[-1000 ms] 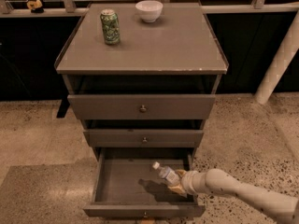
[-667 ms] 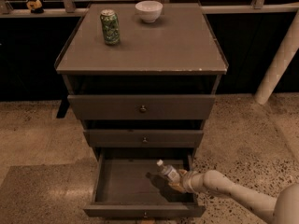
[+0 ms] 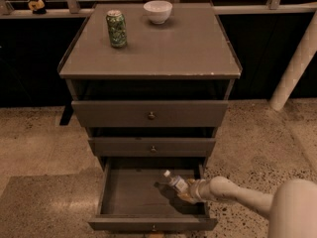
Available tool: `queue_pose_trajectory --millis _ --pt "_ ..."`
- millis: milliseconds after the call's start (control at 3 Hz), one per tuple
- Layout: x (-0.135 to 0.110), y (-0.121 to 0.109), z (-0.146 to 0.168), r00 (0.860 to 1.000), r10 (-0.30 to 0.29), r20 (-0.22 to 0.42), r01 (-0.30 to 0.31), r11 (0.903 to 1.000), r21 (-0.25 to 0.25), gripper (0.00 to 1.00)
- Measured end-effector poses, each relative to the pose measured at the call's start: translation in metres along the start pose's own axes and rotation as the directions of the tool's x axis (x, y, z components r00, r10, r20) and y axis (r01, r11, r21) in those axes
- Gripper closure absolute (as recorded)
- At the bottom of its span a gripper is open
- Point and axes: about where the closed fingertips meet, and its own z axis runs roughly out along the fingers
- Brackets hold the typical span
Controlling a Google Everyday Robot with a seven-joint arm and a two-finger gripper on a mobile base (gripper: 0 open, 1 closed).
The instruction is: Place blue plastic bottle into bottom drawer
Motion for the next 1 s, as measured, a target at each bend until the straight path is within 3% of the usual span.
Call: queue_pose_trajectory --millis 333,667,1000 --pt "0.014 -0.032 0.026 0.986 -0.019 -0.165 0.017 0.9998 -0.014 1.00" --pt "0.015 -0.040 0.034 0.971 -0.072 -0.230 0.068 0.9974 -0.026 1.00" --pt "0.025 -0.034 0.048 0.975 -0.050 -0.219 0.041 0.9981 -0.047 1.00"
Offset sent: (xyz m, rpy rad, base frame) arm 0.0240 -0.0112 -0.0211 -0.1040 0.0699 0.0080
